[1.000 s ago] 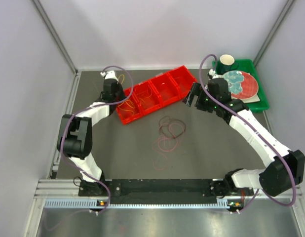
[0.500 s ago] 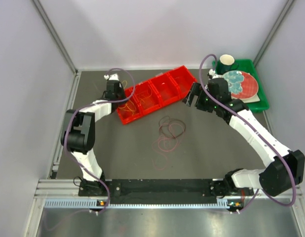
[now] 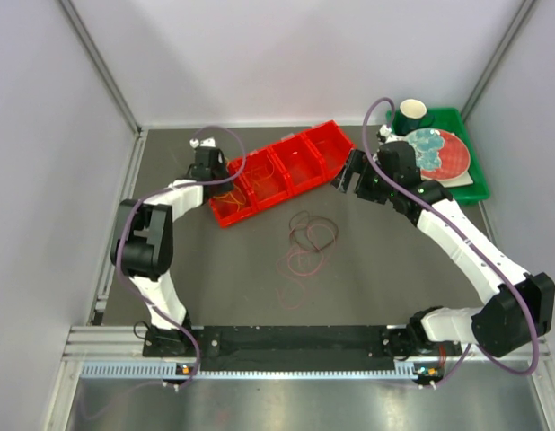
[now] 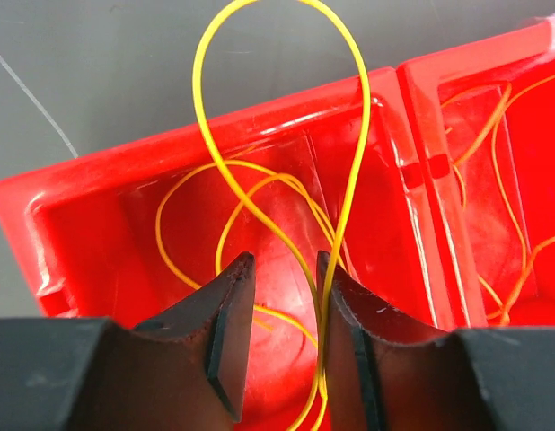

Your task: Untangle the cables

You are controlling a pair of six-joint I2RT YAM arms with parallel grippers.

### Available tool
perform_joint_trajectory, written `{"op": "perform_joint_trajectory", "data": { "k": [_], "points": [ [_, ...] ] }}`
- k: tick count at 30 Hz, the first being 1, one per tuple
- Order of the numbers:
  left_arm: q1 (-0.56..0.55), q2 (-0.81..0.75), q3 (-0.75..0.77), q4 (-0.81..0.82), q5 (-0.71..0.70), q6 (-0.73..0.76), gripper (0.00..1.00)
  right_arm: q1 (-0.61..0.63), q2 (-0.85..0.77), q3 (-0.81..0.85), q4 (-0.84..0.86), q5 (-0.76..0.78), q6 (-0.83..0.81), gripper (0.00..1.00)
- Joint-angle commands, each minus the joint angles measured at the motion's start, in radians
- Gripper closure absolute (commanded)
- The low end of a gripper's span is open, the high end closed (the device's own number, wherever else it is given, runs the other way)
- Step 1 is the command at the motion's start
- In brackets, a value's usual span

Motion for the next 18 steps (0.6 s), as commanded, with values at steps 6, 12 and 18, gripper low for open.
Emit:
{"op": "perform_joint_trajectory", "data": {
  "k": [6, 12, 18],
  "points": [
    [0.002, -0.163, 0.044, -0.065, -0.008, -0.008, 0.61, -0.006, 0.018, 0.024, 0.041, 0.012, -0.019, 0.1],
    [0.0, -0.223, 0.039, -0.097, -0.043, -0.005, 0.55, -0.006, 0.042, 0.007, 0.058, 0.012, -0.021, 0.09],
    [-0.04, -0.321, 0.059, -0.123, -0.128, 0.037, 0.47, -0.004, 0.077, -0.034, 0.071, 0.029, -0.033, 0.1]
  ]
}}
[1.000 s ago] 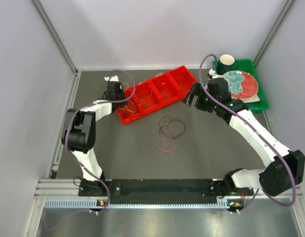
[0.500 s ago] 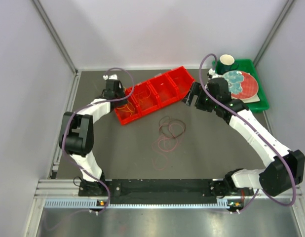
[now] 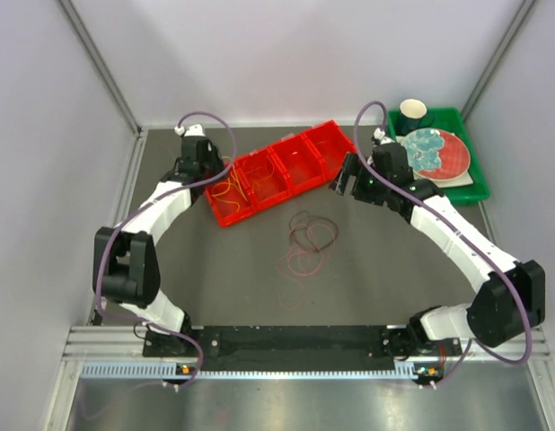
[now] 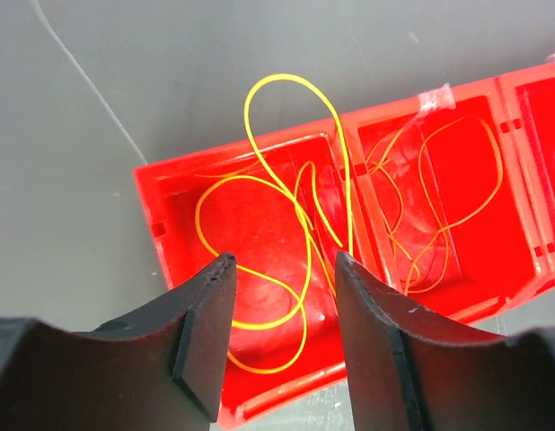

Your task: Untangle the cables

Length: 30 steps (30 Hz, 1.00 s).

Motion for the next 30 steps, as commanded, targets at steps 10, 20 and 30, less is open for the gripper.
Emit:
{"op": "perform_joint_trajectory", "data": {
  "k": [10, 20, 30],
  "points": [
    [-0.105, -0.121, 0.027, -0.03, -0.128, 0.036, 0.49, 0.042, 0.065, -0.086, 0.072, 0.048, -0.022, 0.1],
    [-0.102, 0.12, 0.148, -0.005, -0.255, 0.014, 0.6, 0.043, 0.051, -0.083, 0.063, 0.047, -0.021, 0.1],
    [-0.079, 0.263, 0.216, -0.007, -0.231, -0.021, 0.74, 0.043, 0.039, -0.083, 0.052, 0.05, -0.022, 0.1]
  ]
}}
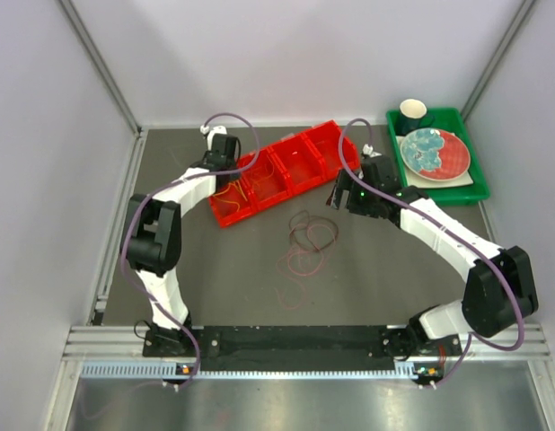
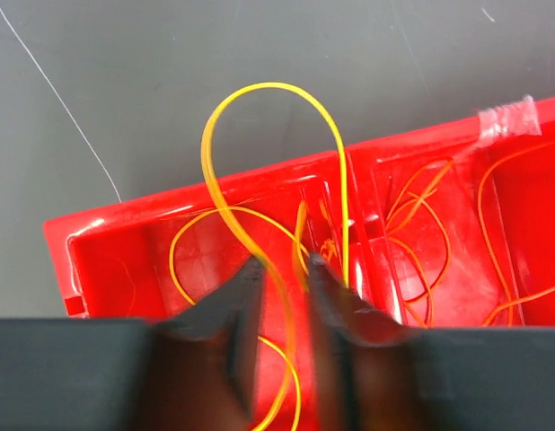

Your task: Untangle the cables

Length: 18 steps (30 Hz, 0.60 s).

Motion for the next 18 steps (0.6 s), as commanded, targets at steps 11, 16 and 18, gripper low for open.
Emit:
{"op": "perform_joint_trajectory", "data": {
  "k": [11, 16, 18],
  "points": [
    [0.013, -0.224, -0.127, -0.041, -0.033, -0.06, 1.0, 0.005, -0.018, 0.023, 0.027, -0.004, -0.005, 0.1],
    [0.016, -0.249, -0.203, -0.033, 0.047, -0.065, 1.0, 0.005, -0.004, 0.023, 0.043, -0.024, 0.006, 0.1],
    [0.019, -0.235, -0.2, -0.049, 0.065, -0.071, 1.0, 0.008, -0.003, 0.024, 0.041, -0.029, 0.006, 0.1]
  ]
}}
